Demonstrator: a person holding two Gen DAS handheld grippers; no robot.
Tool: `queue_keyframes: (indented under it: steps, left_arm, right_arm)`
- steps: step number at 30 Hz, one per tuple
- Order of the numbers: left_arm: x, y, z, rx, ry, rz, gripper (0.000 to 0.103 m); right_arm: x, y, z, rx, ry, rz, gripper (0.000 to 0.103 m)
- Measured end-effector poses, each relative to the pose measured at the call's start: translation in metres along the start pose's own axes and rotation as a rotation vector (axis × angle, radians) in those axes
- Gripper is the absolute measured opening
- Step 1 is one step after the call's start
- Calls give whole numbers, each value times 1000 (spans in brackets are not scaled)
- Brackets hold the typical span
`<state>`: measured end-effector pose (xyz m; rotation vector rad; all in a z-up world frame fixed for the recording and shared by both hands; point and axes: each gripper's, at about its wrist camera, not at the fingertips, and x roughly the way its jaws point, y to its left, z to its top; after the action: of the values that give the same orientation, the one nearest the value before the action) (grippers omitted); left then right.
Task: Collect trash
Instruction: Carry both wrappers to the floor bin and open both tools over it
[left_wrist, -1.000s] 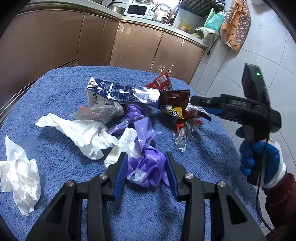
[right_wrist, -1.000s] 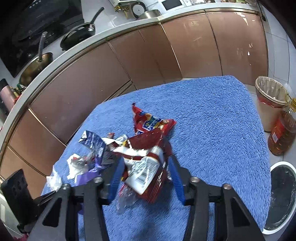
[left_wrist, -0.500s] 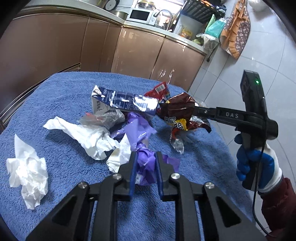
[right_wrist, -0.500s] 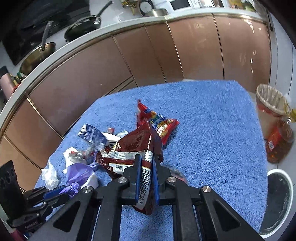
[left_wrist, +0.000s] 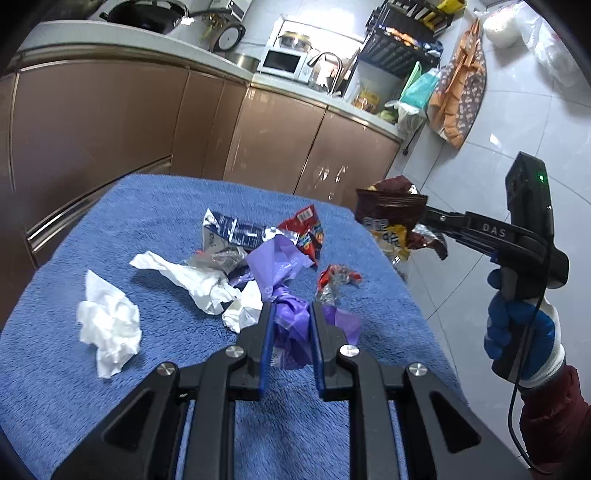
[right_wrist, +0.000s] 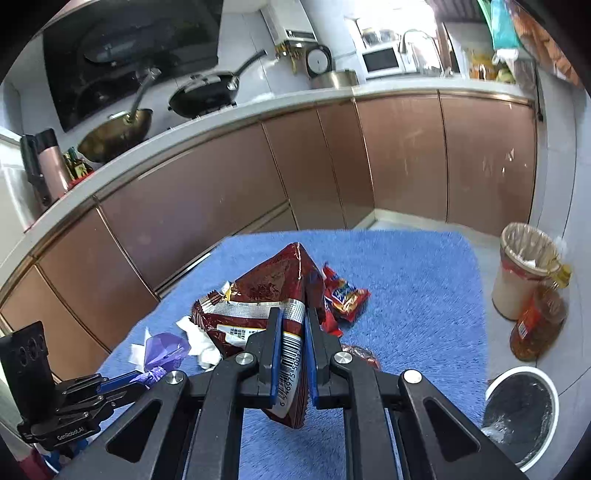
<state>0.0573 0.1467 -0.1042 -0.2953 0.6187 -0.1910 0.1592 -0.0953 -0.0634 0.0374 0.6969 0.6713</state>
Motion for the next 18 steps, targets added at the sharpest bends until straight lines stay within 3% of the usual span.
queue_keyframes:
  steps: [18]
  left_arm:
    - [-106, -38, 19, 64, -177, 25, 17]
  right_arm:
    - [-132, 34, -4, -38, -198, -25, 11]
